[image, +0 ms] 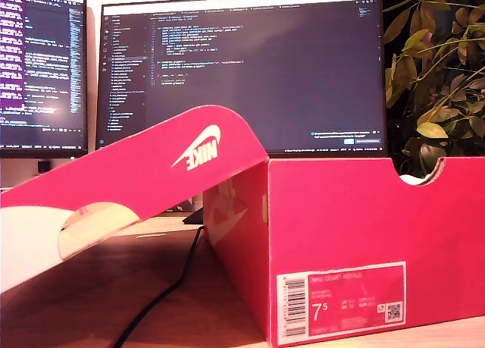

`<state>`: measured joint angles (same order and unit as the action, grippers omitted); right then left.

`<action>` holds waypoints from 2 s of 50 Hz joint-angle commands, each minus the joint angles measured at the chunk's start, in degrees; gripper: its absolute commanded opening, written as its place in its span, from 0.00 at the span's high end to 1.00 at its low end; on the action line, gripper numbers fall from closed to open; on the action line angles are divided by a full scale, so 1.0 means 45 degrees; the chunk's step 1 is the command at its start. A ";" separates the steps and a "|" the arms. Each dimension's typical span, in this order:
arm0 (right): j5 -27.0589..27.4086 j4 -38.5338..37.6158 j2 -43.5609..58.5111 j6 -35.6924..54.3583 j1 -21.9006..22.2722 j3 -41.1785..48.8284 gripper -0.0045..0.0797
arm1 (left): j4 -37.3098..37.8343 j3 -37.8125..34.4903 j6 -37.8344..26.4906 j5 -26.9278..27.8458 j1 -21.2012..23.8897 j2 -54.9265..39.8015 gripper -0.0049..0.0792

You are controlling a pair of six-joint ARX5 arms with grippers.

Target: Close the red shoebox by pushing the lid with your left arm and holding the box in place with your right arm

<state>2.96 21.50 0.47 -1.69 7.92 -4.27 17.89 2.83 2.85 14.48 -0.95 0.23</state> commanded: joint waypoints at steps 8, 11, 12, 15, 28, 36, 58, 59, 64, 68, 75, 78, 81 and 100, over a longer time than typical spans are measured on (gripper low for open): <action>-0.0005 -0.0092 -0.0083 -0.0102 0.0019 0.0136 0.96 | 0.0131 -0.0369 0.0034 0.0010 -0.0015 0.0087 0.96; -0.0005 -0.0092 -0.0083 -0.0102 0.0019 0.0136 0.96 | 0.0131 -0.0369 0.0034 0.0010 -0.0015 0.0087 0.96; -0.0005 -0.0092 -0.0083 -0.0102 0.0019 0.0136 0.96 | 0.0131 -0.0369 0.0034 0.0010 -0.0015 0.0087 0.96; -0.0005 -0.0092 -0.0083 -0.0102 0.0019 0.0136 0.96 | 0.0131 -0.0369 0.0034 0.0010 -0.0015 0.0087 0.96; 0.0000 -0.0097 -0.0083 0.0000 0.0019 0.0136 0.96 | 0.0131 -0.0369 0.0039 0.0010 -0.0015 0.0087 0.96; -0.0005 -0.0092 -0.0083 0.0015 0.0019 0.0136 0.96 | 0.0121 -0.0369 0.0039 0.0010 -0.0015 0.0087 0.96; -0.0005 -0.0097 -0.0083 0.0010 0.0019 0.0136 0.96 | 0.0112 -0.0369 0.0044 0.0024 -0.0015 0.0087 0.96; -0.0005 -0.0097 -0.0083 0.0010 0.0019 0.0136 0.96 | 0.0107 -0.0369 0.0044 0.0024 -0.0015 0.0087 0.96; -0.0015 -0.0146 -0.0083 -0.0248 0.0015 0.0136 0.96 | 0.0044 -0.0369 0.0699 0.0092 -0.0015 0.0087 0.96; -0.0126 -0.0262 -0.0083 -0.1341 0.0015 0.0136 0.96 | 0.0000 -0.0369 0.1724 0.0291 -0.0010 0.0087 0.96; -0.0763 -0.0636 -0.0083 -0.3803 0.0015 0.0131 0.96 | -0.0427 -0.0364 0.3453 0.0602 -0.0010 0.0087 0.96; -0.1190 -0.0850 -0.0083 -0.4585 0.0010 0.0131 0.96 | -0.0821 -0.0364 0.4046 0.0986 -0.0010 0.0087 0.96; -0.1753 -0.1166 -0.0083 -0.5051 0.0015 0.0117 0.96 | -0.1273 -0.0359 0.4541 0.1409 -0.0010 0.0087 0.96; -0.2919 -0.1559 -0.0053 -0.5532 0.0005 -0.1253 0.96 | -0.1598 0.0476 0.6698 0.2827 -0.0015 0.0029 0.96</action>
<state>-10.00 15.18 0.47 -26.20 7.90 -7.46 11.35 2.85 31.35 26.96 -0.95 0.21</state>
